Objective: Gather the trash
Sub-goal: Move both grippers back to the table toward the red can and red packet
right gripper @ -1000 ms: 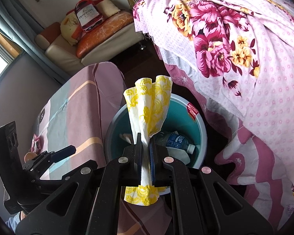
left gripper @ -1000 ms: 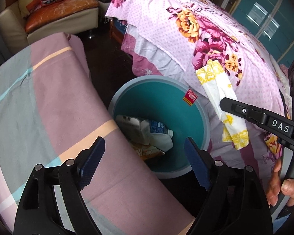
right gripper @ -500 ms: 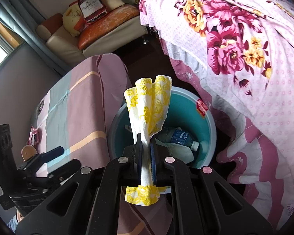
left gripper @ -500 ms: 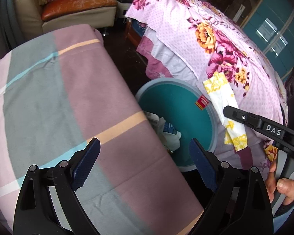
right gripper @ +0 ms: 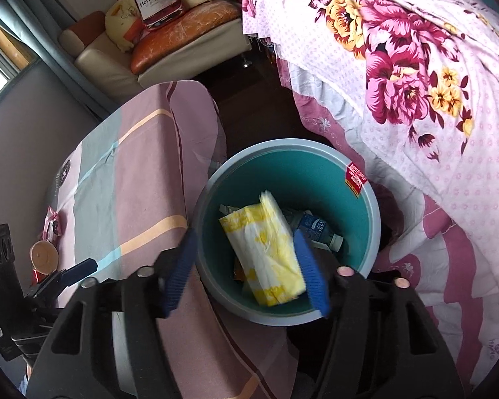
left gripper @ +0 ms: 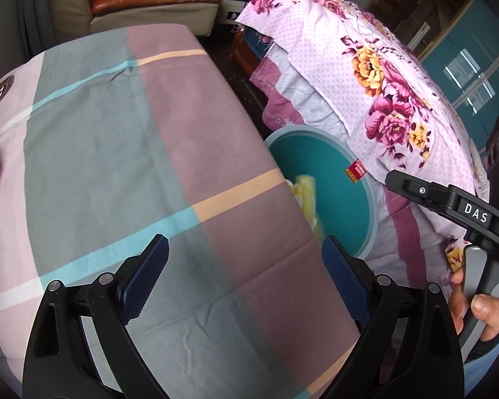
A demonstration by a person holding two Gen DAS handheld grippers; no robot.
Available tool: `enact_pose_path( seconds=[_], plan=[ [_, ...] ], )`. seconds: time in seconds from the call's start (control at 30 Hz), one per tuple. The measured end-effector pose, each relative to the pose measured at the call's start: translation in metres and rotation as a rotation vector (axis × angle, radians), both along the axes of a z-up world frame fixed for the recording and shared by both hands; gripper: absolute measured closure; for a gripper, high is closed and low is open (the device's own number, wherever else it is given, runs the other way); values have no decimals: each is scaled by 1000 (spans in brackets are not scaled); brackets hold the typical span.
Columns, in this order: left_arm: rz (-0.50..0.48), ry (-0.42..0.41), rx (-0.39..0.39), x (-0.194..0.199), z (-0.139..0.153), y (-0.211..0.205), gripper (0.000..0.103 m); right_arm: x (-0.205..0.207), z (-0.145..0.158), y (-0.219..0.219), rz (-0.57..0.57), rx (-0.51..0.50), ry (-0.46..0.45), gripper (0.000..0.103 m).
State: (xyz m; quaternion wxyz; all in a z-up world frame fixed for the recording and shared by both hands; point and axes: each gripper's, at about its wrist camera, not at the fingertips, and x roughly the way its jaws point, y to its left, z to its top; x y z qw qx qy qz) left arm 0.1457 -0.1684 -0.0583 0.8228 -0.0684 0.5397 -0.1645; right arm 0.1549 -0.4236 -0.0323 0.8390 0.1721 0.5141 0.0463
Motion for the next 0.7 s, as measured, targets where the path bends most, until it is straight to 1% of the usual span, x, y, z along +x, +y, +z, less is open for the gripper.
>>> enact_pose_path(
  seconds=[0.03, 0.07, 0.3, 0.47, 0.7],
  plan=[
    [4, -2, -2, -2, 1, 3, 10, -1, 2, 2, 1, 1, 3, 35],
    [7, -2, -4, -3, 1, 6, 10, -1, 3, 3, 3, -1, 4, 33],
    [56, -16, -9, -18, 10, 38, 10, -3, 12, 26, 55, -19, -1, 33],
    [106, -34, -7, -33, 18, 71, 10, -6, 25, 62, 132, -37, -18, 31],
    [192, -62, -2, -61, 32, 134, 10, -10, 43, 123, 271, -71, -34, 30]
  ],
)
